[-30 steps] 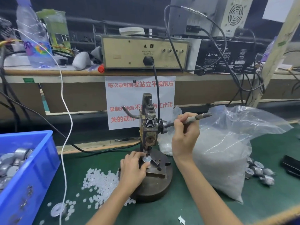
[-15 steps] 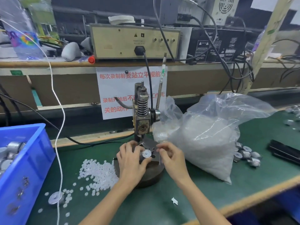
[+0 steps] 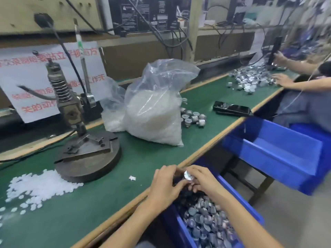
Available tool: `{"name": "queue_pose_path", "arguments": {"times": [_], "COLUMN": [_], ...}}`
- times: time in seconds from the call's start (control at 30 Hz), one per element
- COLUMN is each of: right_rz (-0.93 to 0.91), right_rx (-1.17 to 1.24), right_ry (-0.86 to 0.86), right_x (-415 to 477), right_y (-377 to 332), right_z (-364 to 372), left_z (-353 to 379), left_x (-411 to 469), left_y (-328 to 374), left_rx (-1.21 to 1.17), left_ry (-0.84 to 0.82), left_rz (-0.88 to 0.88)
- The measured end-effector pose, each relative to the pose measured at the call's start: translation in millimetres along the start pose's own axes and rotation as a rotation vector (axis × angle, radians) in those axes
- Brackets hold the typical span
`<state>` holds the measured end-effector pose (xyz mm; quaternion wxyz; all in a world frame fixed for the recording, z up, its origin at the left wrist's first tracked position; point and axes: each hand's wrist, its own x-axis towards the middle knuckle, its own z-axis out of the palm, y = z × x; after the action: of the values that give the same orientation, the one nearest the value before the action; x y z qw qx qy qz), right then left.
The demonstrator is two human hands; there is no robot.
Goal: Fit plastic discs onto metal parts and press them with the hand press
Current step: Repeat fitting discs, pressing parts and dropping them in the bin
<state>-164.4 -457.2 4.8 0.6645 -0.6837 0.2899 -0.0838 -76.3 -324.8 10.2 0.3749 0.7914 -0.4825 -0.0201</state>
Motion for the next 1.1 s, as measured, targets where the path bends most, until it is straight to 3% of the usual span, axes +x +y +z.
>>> {"name": "queue_pose_path", "arguments": {"times": [0.23,0.4,0.6,0.8,0.97,1.1], "right_rz": [0.368,0.478,0.351,-0.066,-0.330,-0.451], "right_rx": [-0.333,-0.264,-0.269,-0.237,-0.285,-0.318], "right_ry": [0.251,0.405,0.471,0.560,0.332,0.046], "right_x": [-18.2,-7.9,3.9,12.2,24.3,36.4], "right_y": [121.9,152.6,123.0,28.0,-50.3,-94.1], "right_z": [-62.8,-69.5,-67.7,-36.8,33.0,123.3], "left_z": [42.2,40.8,30.4,-0.6,-69.6,-141.6], "left_x": [-27.5,-18.5,-9.4,-6.1,-18.4,-49.2], "left_y": [7.5,8.5,7.6,2.1,-20.2,-47.5], "left_rx": [-0.051,-0.068,-0.114,-0.139,-0.040,0.351], "left_ry": [-0.143,-0.144,-0.101,0.027,0.200,0.411], "left_rz": [-0.046,-0.055,-0.050,-0.070,-0.108,-0.273]}}
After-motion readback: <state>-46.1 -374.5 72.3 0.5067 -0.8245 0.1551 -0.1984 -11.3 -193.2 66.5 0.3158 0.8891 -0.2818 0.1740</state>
